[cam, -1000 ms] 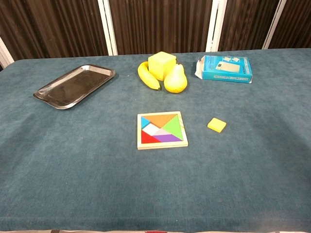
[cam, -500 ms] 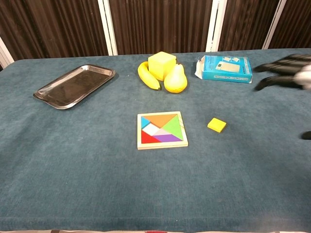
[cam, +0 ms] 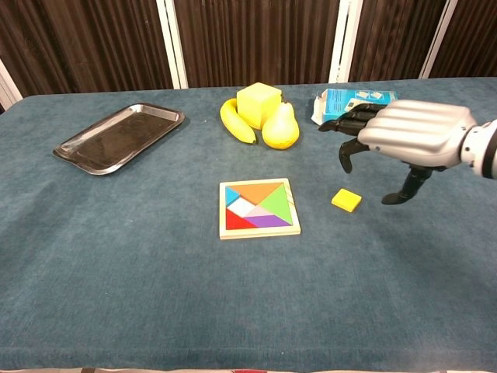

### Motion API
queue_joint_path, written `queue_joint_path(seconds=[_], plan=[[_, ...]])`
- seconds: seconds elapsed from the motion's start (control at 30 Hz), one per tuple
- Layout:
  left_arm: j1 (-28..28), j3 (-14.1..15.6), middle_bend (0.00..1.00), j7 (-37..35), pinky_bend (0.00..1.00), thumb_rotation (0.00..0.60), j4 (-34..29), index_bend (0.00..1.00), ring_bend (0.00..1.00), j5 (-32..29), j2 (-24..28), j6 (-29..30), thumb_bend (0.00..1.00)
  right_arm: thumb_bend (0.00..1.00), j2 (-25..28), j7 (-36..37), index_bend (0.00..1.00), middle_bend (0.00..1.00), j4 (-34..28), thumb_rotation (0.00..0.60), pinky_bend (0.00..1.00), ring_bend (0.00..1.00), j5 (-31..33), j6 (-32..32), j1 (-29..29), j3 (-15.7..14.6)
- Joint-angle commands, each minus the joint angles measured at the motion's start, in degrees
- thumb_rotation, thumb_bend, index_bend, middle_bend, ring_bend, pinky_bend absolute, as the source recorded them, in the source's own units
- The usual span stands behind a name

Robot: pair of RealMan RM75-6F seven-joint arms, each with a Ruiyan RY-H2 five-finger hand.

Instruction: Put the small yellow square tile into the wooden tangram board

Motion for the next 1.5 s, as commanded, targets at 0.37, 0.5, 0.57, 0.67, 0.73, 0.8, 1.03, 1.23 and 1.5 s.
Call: queue_joint_path(seconds=[0.37, 0.5, 0.57, 0.67, 0.73, 0.8, 1.03, 1.23, 1.5], plan=[[0.02, -0.11, 0.0, -0.43, 0.0, 0.6, -0.06, 0.0, 0.0, -0.16, 0.1, -0.09, 0.49, 0.39, -7.33, 5.22, 0.54, 0.03, 11.77, 0.6, 0.0, 0.0, 0.47, -1.99, 5.26, -2.38], [-0.07, -0.27, 0.0, -0.55, 0.0, 0.6, -0.09, 0.0, 0.0, -0.15, 0.07, -0.03, 0.49, 0.39, -8.19, 5.04, 0.54, 0.03, 13.24, 0.6, 0.0, 0.0, 1.34, -2.63, 5.89, -2.96], [-0.1, -0.29, 0.0, -0.51, 0.0, 0.6, -0.14, 0.0, 0.0, -0.19, 0.03, -0.11, 0.49, 0.39, -8.45, 4.89, 0.54, 0.03, 13.65, 0.6, 0.0, 0.0, 1.65, -2.52, 6.01, -3.12], [-0.08, -0.26, 0.0, -0.61, 0.0, 0.6, -0.12, 0.0, 0.0, -0.27, 0.22, -0.18, 0.49, 0.39, -8.67, 4.99, 0.54, 0.03, 14.06, 0.6, 0.0, 0.0, 2.22, -2.46, 6.13, -3.42], [-0.04, -0.15, 0.0, -0.61, 0.0, 0.6, -0.01, 0.0, 0.0, -0.16, 0.2, -0.2, 0.49, 0.39, -8.73, 4.81, 0.54, 0.03, 14.33, 0.6, 0.0, 0.0, 2.47, -2.42, 6.27, -3.66], [-0.05, -0.18, 0.0, -0.75, 0.0, 0.6, 0.3, 0.0, 0.0, -0.26, 0.01, -0.25, 0.49, 0.39, -8.81, 4.68, 0.54, 0.03, 14.61, 0.6, 0.0, 0.0, 2.87, -2.52, 6.45, -3.77], [0.0, -0.15, 0.0, -1.13, 0.0, 0.6, 0.44, 0.0, 0.0, -0.18, 0.04, -0.17, 0.49, 0.39, -9.54, 4.97, 0.55, 0.04, 15.51, 0.6, 0.0, 0.0, 4.22, -2.91, 7.27, -3.74], [0.09, -0.12, 0.0, -1.02, 0.0, 0.6, 0.31, 0.0, 0.0, -0.2, 0.11, -0.1, 0.49, 0.39, -10.03, 4.82, 0.55, 0.05, 16.11, 0.6, 0.0, 0.0, 4.85, -3.09, 7.77, -4.15], [0.26, -0.19, 0.0, -0.91, 0.0, 0.6, 0.32, 0.0, 0.0, 0.0, -0.08, 0.41, 0.49, 0.4, -10.13, 3.95, 0.59, 0.07, 15.83, 0.6, 0.0, 0.0, 6.49, -2.85, 7.84, -4.14]])
